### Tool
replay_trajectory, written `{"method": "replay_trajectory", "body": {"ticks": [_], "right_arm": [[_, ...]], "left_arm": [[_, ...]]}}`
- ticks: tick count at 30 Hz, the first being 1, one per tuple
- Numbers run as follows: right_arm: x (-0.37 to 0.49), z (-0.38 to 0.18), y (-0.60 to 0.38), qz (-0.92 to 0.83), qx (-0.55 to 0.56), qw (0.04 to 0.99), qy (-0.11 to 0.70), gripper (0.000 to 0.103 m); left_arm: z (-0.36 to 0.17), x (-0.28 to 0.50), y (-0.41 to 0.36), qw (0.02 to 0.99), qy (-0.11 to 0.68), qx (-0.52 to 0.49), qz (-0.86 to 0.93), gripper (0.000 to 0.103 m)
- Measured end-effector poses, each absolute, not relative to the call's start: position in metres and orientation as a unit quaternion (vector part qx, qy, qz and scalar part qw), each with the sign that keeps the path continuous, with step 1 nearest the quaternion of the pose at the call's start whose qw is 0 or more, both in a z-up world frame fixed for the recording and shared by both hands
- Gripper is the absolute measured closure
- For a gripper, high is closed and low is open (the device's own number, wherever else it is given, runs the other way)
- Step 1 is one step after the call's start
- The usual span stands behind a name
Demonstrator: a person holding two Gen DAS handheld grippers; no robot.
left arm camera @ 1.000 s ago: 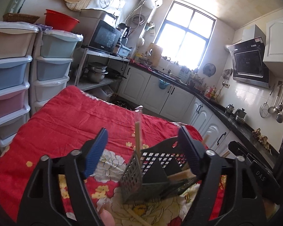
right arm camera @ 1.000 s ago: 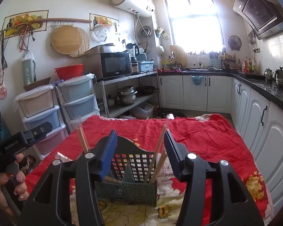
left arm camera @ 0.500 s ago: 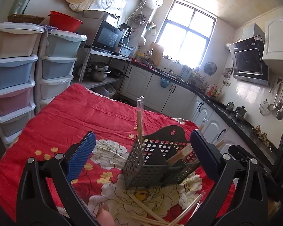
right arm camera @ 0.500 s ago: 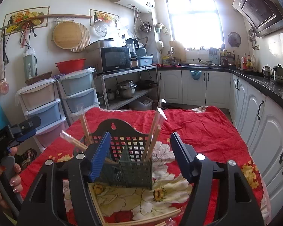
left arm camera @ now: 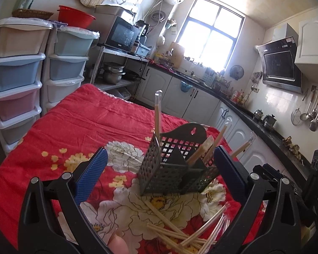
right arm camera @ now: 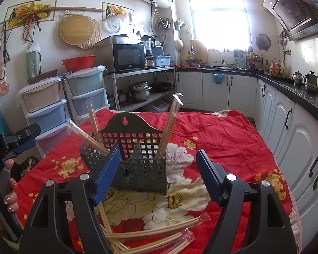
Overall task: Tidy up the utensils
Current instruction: 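Lower both tools toward the wrapped chopsticks on the cloth beside the caddy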
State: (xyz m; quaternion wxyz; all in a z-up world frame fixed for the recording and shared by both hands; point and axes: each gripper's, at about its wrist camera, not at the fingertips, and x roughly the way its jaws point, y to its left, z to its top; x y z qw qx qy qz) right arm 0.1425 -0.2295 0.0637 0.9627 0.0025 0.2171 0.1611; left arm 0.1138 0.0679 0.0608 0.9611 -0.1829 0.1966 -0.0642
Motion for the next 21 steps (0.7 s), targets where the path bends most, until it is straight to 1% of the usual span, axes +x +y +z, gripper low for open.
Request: {"method": "replay_trajectory", "body": {"ticks": [21], "right_arm": [[0.129,0.035,-0.247,0.151,-0.018,0.954,0.257,0.026]], "left_arm": [[0.030,0.111,0.059,0.947,0.250,-0.187,-0.069,0.011]]}}
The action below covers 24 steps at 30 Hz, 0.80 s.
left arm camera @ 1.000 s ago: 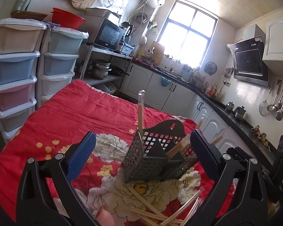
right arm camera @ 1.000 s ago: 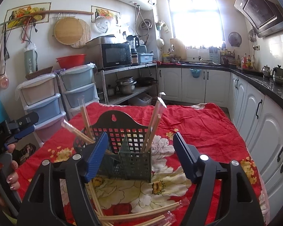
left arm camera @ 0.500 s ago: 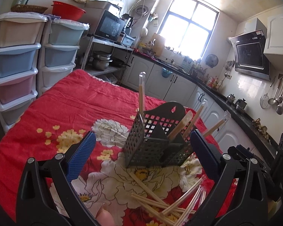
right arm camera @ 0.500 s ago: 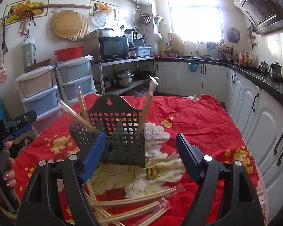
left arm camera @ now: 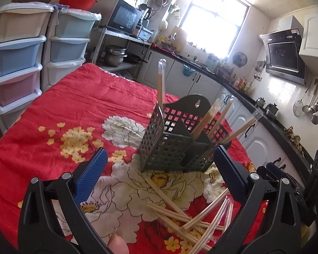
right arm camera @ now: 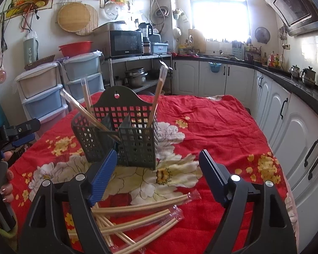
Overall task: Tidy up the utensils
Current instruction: 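Lower both tools toward the wrapped chopsticks on the cloth beside the caddy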
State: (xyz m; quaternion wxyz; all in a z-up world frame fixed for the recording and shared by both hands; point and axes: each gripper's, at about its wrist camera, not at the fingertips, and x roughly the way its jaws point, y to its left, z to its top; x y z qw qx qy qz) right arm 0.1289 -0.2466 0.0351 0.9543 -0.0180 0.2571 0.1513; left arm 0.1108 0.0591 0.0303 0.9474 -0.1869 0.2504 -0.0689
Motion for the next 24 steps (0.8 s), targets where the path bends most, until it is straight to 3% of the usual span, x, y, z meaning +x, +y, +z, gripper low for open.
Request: {"method": "replay_trajectory", "body": {"ticks": [24], "right_arm": [[0.128,-0.008,-0.268,0.145,-0.017,0.931,0.335,0.026]], "left_arm": [[-0.029,0.127,0.062,0.903,0.345,-0.234,-0.099,0.012]]}}
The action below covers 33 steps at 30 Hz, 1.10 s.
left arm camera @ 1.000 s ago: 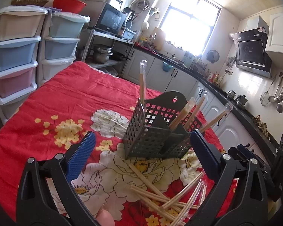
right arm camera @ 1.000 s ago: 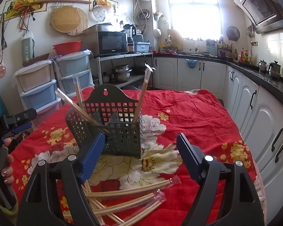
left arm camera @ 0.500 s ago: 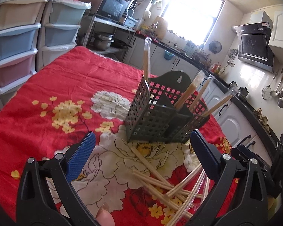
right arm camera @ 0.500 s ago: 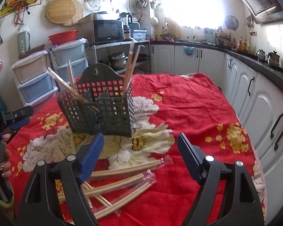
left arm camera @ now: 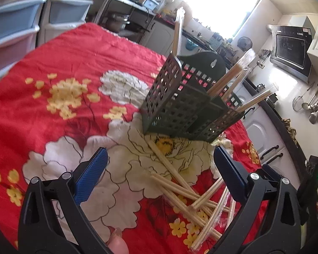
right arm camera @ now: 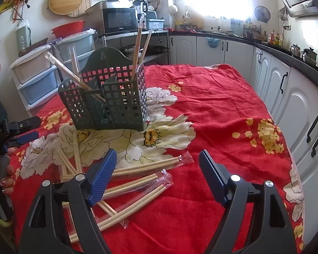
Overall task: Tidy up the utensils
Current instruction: 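Lower both tools toward the wrapped chopsticks on the cloth beside the caddy, then close the right tool on wrapped chopsticks while the left tool grasps chopsticks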
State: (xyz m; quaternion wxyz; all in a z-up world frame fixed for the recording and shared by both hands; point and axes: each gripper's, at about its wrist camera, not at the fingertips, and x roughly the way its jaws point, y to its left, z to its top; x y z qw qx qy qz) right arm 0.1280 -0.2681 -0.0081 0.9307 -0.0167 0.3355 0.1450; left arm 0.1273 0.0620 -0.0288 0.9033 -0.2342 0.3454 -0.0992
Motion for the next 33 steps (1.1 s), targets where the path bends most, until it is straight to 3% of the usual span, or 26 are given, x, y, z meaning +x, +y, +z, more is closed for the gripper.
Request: {"method": "replay_trajectory", "body": {"ticks": [9,12,23,30,33], "right_arm": [[0.135,-0.019,-0.273,0.140,-0.006,0.923,0.358,0.030],[0.146,-0.026,-0.278,0.136,0.009,0.917,0.376,0.033],[0.190,-0.056,-0.290,0.140,0.101,0.861,0.478,0.056],[0.207,-0.063,-0.302,0.140,0.170,0.838,0.500,0.056],[0.213,-0.064,-0.304,0.136,0.187,0.833,0.503,0.061]], "left_arm": [[-0.041,0.137,0.063,0.892,0.363,-0.247,-0.108,0.035],[-0.043,0.145,0.060,0.890,0.371,-0.241,-0.110,0.039],[-0.051,0.185,0.046,0.870,0.421,-0.225,-0.121,0.054],[-0.071,0.206,0.042,0.840,0.470,-0.244,-0.122,0.064],[-0.072,0.209,0.040,0.840,0.471,-0.242,-0.121,0.066]]}}
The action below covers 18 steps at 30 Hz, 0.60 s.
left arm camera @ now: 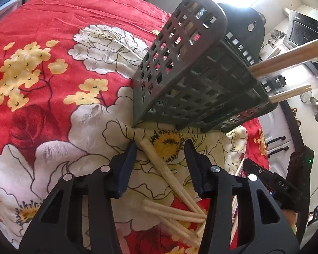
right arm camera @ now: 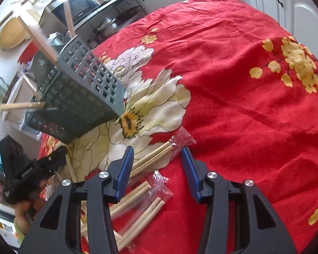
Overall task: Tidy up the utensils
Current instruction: 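Close the right tool on wrapped chopsticks while the left tool grasps chopsticks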
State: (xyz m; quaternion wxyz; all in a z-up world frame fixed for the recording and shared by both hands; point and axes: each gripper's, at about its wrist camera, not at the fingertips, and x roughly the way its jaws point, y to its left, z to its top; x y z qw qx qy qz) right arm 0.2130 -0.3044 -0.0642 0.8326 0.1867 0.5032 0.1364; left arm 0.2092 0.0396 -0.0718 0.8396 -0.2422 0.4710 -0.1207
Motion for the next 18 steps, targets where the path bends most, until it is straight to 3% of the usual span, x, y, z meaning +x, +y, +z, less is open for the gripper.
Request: {"method": "replay_trajectory", "body": {"ticks": [3,9,18], "right_arm": [[0.217,-0.065,-0.306,0.133,0.197,0.830,0.504,0.067],[0.224,-0.068,-0.306,0.129,0.208,0.829,0.503,0.078],[0.229,-0.074,-0.304,0.140,0.250,0.820,0.495,0.093]], "left_arm": [[-0.076,0.212,0.039,0.841,0.471,-0.241,-0.115,0.076],[-0.079,0.215,0.047,0.840,0.469,-0.250,-0.110,0.086],[-0.080,0.213,0.049,0.844,0.466,-0.245,-0.107,0.089]]}}
